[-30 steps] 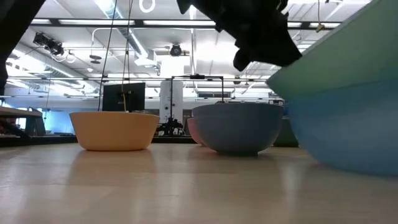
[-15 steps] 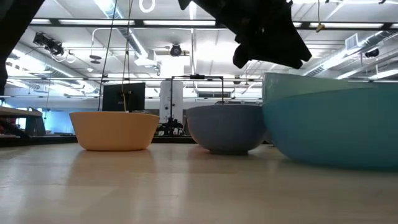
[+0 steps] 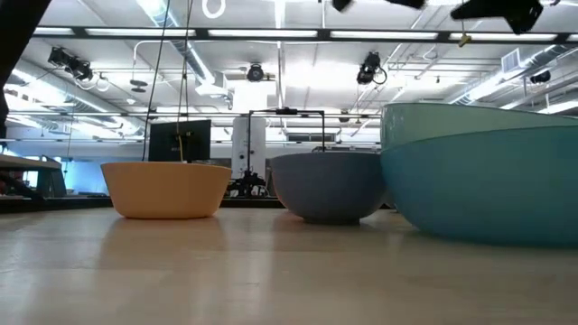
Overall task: Nest bowls inside each other
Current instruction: Stack the light green bowl on top of the light blue bowl
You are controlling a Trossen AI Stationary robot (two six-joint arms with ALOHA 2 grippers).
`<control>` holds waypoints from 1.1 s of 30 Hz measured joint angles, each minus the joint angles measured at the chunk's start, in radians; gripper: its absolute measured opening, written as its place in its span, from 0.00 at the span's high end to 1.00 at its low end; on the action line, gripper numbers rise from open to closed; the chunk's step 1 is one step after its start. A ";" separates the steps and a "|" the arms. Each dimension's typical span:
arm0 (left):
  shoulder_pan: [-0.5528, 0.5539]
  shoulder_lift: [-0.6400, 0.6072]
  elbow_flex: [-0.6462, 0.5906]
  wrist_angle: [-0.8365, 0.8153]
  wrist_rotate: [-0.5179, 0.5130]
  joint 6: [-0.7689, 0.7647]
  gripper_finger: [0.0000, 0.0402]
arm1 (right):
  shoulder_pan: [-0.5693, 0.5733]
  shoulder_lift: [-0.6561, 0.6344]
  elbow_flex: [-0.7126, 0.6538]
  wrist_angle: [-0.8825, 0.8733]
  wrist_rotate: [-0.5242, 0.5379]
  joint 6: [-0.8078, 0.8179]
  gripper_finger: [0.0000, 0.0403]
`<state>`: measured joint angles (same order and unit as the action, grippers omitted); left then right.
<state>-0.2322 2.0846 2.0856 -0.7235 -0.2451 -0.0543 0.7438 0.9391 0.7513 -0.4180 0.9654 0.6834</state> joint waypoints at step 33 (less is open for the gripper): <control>-0.109 -0.004 0.109 -0.848 -0.320 -0.373 0.65 | -0.288 0.287 0.000 -0.072 -0.368 0.179 0.67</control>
<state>-0.3412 2.0804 2.1948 -1.5711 -0.5655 -0.4274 0.4558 1.2258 0.7509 -0.4896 0.5974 0.8623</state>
